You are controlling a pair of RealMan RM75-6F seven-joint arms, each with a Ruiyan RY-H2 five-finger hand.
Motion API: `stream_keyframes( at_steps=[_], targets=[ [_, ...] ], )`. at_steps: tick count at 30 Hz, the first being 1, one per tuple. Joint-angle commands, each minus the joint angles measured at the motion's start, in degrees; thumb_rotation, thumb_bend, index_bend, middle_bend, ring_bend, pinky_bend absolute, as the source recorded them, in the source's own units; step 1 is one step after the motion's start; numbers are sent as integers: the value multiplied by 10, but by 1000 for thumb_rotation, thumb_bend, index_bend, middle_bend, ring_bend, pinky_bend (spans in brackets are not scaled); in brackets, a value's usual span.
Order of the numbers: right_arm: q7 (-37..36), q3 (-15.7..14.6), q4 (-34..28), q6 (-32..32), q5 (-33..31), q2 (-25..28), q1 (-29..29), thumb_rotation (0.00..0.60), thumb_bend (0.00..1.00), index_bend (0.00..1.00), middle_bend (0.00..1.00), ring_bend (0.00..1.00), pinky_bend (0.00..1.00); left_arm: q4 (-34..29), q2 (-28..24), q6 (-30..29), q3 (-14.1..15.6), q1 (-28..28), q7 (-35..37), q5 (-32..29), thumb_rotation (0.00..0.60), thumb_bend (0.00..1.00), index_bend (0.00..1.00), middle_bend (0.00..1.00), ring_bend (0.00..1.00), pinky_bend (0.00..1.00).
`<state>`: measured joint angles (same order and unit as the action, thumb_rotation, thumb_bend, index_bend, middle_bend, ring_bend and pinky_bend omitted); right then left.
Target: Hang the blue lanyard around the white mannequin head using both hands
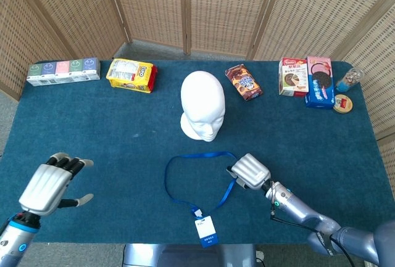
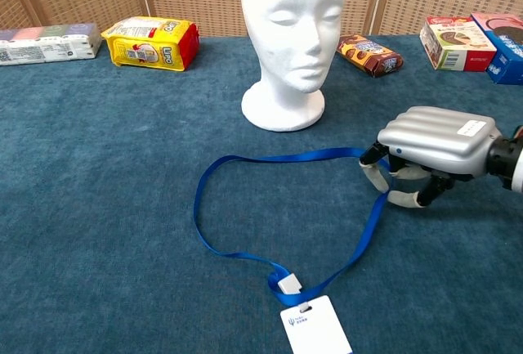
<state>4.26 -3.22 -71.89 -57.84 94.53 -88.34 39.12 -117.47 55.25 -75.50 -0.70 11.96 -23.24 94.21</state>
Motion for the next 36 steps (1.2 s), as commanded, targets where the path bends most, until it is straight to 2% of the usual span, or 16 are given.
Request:
stream_keyframes(
  at_steps=[1,2,5,7,9,11,13,22,27,33,36],
  targets=[
    [2,0,-3,-1,-1,2,-2,600,460,637,1000,1000,1000,32,24,25,-16,32,-12,19,428,121,364,501,489,344],
    [3,0,-4,-1,-1,2,-2,600,460,637,1000,1000,1000,38,29,31,-19,39,-12,23,429,122,374,524,509,364],
    [6,0,-7,-1,-4,3,-4,600,461,637,1000,1000,1000,55,41,51,-27,62,-14,33,431,122,394,692,650,514],
    [8,1,-8,-1,-5,3,-5,600,461,637,1000,1000,1000,61,46,71,-30,79,-17,37,435,122,396,844,784,672],
    [9,2,-10,0,-7,3,-6,600,461,638,1000,1000,1000,68,53,97,-33,101,-18,43,446,125,396,948,900,794],
    [10,2,-11,0,-8,3,-7,600,461,640,1000,1000,1000,75,59,125,-37,123,-18,43,452,129,396,996,981,904],
    [11,3,-11,0,-9,3,-7,600,461,641,1000,1000,1000,76,61,139,-38,134,-19,40,456,132,396,1000,1000,987],
    [8,4,-7,3,-11,1,-7,600,461,649,1000,1000,1000,71,79,229,-40,187,-45,-12,459,235,412,1000,1000,1000],
    [4,4,-3,5,-10,-2,-6,600,461,651,1000,1000,1000,82,98,247,-37,205,-46,-27,458,357,448,1000,1000,1000],
    [2,6,0,6,-12,-4,-6,600,461,654,1000,1000,1000,104,117,257,-32,221,-47,-30,458,348,474,1000,1000,1000],
    [1,6,1,7,-12,-5,-6,600,461,656,1000,1000,1000,117,128,258,-31,228,-49,-31,461,266,493,1000,1000,1000]
  ],
)
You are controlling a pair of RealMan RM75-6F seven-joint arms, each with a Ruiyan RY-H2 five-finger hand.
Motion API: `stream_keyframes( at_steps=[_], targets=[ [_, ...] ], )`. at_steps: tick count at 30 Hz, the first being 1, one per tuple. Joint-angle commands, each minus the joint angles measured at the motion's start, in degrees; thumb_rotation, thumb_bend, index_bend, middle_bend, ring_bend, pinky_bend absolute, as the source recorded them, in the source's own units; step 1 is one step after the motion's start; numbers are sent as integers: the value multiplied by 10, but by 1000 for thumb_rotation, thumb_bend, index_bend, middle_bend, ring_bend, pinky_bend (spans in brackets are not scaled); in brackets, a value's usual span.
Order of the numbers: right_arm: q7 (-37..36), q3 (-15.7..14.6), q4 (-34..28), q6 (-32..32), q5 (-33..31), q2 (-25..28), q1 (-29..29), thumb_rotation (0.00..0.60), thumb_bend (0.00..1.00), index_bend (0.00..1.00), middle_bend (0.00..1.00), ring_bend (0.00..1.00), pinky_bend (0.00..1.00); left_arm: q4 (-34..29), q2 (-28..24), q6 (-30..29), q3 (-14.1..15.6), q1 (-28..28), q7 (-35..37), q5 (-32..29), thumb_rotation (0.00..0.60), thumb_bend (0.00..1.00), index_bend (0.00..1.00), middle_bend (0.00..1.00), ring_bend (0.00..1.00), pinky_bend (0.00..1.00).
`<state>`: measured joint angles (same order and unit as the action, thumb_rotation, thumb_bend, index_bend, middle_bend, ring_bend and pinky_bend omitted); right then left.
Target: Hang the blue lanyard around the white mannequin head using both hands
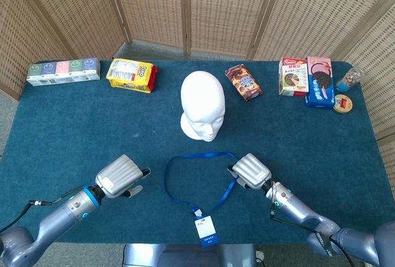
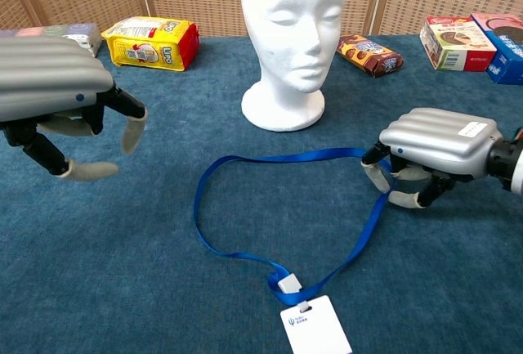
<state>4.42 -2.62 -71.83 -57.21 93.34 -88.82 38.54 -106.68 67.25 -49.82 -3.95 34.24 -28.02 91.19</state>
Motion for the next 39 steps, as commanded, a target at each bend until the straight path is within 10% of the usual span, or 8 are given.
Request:
stream_keyframes(
  at_steps=[1,39],
  targets=[
    [0,0,1,1,-1,-1,0,600,461,656,1000,1000,1000,13,13,2,3,8,-1,0,463,225,506,1000,1000,1000],
    [-18,2,23,5,-7,-12,-1,600,461,673,1000,1000,1000,105,123,53,8,95,-104,-85,515,292,616,1000,1000,1000]
  ],
)
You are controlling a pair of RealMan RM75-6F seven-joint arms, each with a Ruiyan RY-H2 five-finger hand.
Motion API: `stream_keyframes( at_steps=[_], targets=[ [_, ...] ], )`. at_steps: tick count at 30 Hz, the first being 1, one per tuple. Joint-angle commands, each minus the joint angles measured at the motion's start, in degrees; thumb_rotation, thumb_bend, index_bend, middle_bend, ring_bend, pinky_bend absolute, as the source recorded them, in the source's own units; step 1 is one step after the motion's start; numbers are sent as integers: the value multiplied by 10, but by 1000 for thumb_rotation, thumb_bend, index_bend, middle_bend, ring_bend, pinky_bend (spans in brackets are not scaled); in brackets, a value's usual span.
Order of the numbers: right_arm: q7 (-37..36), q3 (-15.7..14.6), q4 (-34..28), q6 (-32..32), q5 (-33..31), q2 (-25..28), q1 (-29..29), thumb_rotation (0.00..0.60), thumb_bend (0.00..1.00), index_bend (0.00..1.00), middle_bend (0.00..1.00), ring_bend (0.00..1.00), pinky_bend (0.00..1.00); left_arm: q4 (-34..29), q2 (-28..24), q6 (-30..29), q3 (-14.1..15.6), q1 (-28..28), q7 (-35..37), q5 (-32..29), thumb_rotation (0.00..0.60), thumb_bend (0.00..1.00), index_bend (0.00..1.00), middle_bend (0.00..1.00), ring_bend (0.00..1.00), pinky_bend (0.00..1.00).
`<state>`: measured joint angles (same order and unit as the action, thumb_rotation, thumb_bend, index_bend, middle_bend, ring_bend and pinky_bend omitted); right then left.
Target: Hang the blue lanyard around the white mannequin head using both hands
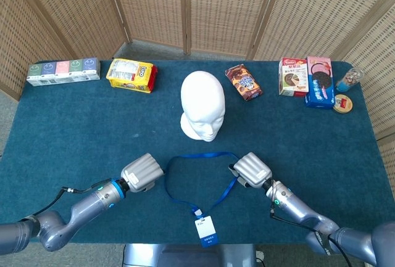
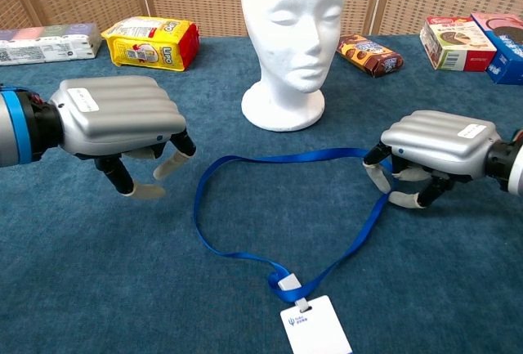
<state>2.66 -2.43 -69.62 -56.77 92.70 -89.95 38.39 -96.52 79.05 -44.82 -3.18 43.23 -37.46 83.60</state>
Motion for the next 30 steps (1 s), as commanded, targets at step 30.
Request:
stream_keyframes(
  at_steps=[30],
  targets=[
    [-7,2,19,3,-7,-8,-2,600,461,678,1000,1000,1000,56,69,46,13,78,-66,-85,505,287,503,1000,1000,1000]
  ],
)
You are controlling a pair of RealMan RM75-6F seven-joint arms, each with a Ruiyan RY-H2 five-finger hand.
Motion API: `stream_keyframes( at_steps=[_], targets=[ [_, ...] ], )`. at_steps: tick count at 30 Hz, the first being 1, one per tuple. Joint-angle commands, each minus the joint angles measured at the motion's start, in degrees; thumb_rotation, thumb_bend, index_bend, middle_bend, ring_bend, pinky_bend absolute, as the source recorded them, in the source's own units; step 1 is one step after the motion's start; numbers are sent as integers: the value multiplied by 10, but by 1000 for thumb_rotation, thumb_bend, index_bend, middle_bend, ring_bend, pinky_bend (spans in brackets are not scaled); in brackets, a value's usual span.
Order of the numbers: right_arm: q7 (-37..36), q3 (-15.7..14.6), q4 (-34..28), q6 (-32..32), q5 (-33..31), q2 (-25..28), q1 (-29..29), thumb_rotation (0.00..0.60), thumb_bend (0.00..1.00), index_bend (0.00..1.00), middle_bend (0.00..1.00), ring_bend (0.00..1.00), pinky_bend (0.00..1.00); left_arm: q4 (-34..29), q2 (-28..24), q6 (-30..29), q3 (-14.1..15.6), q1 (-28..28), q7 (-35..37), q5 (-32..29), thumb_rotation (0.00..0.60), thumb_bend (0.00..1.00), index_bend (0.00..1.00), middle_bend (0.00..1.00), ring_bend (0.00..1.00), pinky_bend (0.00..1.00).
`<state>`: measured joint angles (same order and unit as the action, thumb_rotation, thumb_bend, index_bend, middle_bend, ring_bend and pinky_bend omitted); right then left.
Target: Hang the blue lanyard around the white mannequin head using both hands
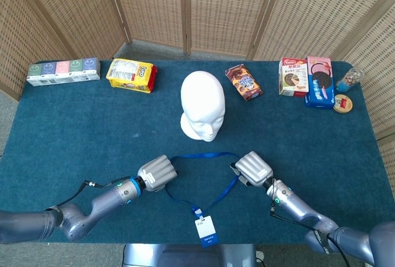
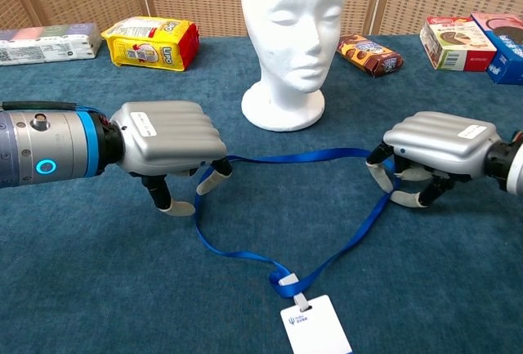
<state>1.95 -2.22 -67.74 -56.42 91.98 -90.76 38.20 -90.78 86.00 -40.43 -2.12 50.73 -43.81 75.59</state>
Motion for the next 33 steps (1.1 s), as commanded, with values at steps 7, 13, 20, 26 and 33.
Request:
stream_keyframes(
  at_steps=[7,13,20,26,33],
  targets=[
    [-1,-1,3,-2,0,-1,-2,600,461,679,1000,1000,1000,-2,0,3,11,11,-14,-25,505,287,504,1000,1000,1000],
    [-1,1,4,-4,-1,-3,-3,600,461,681,1000,1000,1000,-1,5,-1,19,18,-23,-39,504,287,504,1000,1000,1000],
    [-1,1,7,-5,-1,-4,-4,600,461,682,1000,1000,1000,0,10,-6,25,27,-33,-53,502,288,504,1000,1000,1000],
    [-1,2,9,-5,-2,-5,-4,600,461,684,1000,1000,1000,4,14,-9,31,31,-38,-64,500,287,504,1000,1000,1000],
    [-3,2,12,-4,-3,-7,-4,600,461,687,1000,1000,1000,5,20,-14,37,36,-42,-72,501,288,504,1000,1000,1000]
  ],
)
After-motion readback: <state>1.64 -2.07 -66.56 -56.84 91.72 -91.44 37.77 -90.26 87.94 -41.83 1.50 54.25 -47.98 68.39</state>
